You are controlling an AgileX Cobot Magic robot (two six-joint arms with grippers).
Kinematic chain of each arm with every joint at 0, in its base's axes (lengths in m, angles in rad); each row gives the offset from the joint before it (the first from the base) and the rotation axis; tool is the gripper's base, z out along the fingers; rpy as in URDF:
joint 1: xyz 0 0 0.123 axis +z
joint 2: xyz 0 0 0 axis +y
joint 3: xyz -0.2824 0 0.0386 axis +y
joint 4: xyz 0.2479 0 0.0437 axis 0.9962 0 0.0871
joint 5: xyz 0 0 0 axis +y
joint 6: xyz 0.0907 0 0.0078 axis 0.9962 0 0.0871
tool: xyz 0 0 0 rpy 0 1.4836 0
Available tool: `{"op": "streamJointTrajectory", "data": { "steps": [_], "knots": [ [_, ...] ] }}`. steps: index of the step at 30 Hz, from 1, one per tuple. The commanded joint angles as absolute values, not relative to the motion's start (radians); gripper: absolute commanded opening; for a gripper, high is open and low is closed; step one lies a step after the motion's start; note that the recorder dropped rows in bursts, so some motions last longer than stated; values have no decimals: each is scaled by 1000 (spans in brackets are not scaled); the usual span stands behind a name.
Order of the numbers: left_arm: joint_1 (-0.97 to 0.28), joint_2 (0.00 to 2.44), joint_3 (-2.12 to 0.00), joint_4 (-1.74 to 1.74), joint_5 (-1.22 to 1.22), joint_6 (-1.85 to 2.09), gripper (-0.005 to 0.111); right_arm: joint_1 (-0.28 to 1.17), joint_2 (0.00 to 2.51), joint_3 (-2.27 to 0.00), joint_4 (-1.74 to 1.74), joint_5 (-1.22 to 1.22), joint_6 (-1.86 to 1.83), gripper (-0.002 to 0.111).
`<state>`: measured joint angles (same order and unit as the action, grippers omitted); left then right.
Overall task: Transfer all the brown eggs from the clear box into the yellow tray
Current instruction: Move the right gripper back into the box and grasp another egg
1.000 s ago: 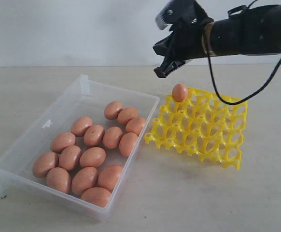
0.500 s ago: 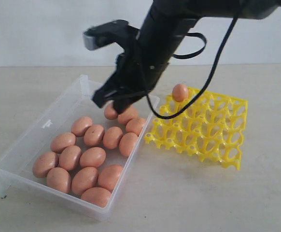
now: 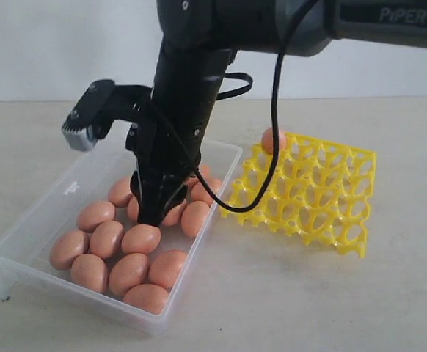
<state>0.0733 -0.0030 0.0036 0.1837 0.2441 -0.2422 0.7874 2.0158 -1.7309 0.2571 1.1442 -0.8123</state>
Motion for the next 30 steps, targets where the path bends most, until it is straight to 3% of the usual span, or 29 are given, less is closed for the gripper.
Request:
{"op": "streamJointTrajectory", "data": {
  "steps": [1, 12, 24, 30],
  "knots": [
    [68, 0, 0, 182, 232, -236, -4, 798, 2048, -1734, 219, 1152, -1013, 44],
    [68, 0, 0, 182, 232, -236, -4, 778, 2152, -1734, 101, 900, -1245, 44],
    [68, 0, 0, 182, 232, -236, -4, 761, 2196, -1736, 215, 912, -1247, 44],
    [68, 0, 0, 182, 232, -236, -4, 761, 2177, -1736, 234, 950, -1280, 63]
  ]
}}
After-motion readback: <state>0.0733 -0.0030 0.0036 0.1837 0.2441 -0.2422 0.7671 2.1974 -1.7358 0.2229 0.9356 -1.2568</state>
